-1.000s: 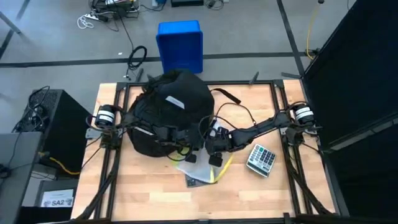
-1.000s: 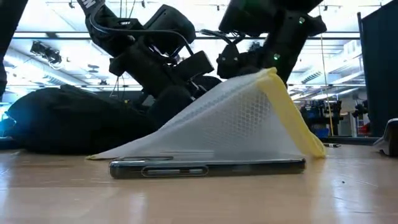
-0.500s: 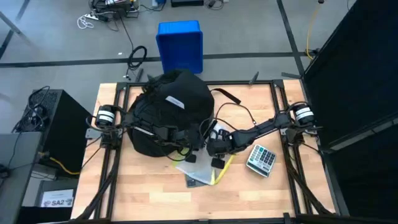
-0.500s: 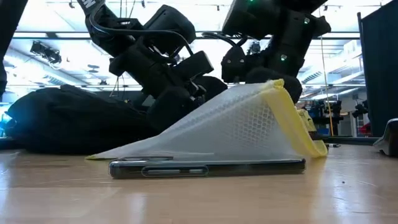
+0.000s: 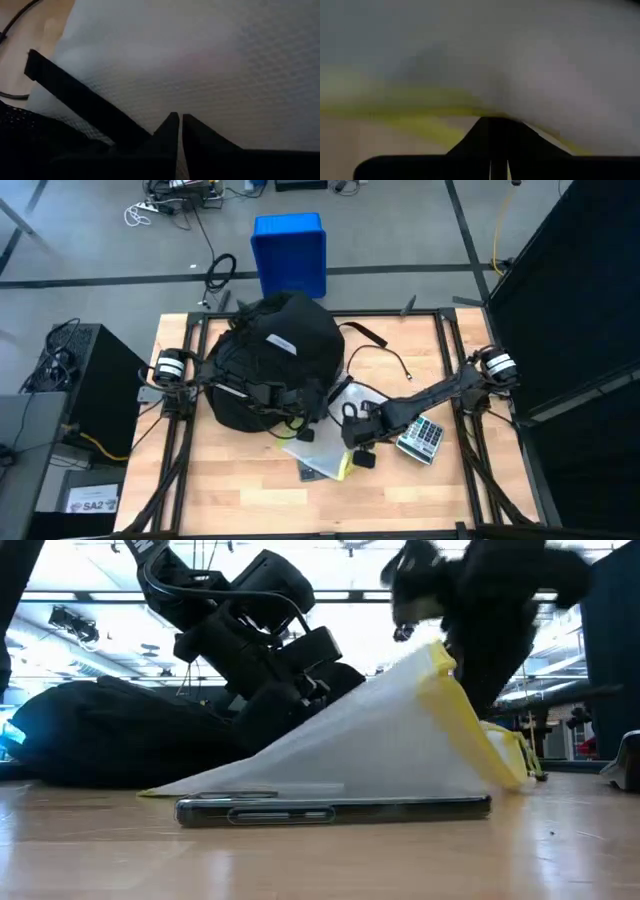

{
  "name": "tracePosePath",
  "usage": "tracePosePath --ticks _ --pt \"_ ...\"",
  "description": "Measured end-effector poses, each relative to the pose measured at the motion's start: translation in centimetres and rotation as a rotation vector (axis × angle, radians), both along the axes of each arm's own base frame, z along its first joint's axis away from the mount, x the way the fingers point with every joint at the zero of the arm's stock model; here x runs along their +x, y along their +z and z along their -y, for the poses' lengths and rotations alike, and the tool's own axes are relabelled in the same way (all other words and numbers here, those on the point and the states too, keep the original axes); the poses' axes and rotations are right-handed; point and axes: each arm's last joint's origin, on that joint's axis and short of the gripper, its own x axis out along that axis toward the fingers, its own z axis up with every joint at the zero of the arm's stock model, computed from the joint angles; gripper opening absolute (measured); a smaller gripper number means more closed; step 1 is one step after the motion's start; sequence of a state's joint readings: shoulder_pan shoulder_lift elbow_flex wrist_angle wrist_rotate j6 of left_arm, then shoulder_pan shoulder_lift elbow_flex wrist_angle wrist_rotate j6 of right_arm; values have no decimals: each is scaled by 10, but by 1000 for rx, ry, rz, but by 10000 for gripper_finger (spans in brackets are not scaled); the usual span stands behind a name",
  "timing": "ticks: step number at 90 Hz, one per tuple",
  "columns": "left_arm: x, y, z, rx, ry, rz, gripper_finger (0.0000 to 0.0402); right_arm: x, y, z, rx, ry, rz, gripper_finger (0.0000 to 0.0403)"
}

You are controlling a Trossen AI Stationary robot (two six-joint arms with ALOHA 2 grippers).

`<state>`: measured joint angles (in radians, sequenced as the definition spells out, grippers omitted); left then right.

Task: Unpack backpack
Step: Remove the pen from the zip bag

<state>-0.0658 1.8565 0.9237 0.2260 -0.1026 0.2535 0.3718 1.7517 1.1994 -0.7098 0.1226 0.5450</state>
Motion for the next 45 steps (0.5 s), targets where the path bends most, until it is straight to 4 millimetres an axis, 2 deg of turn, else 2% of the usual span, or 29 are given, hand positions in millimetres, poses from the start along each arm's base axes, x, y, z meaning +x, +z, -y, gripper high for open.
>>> tracePosePath --ticks 10,24,45 --pt "-1 0 0 1 0 -8 0 -12 6 -18 38 11 -15 8" --pt "-1 -1 0 1 0 -16 0 -26 2 -41 64 2 -36 8" --pt "-1 -1 0 1 0 -14 0 -45 -18 -47 30 -60 -82 14"
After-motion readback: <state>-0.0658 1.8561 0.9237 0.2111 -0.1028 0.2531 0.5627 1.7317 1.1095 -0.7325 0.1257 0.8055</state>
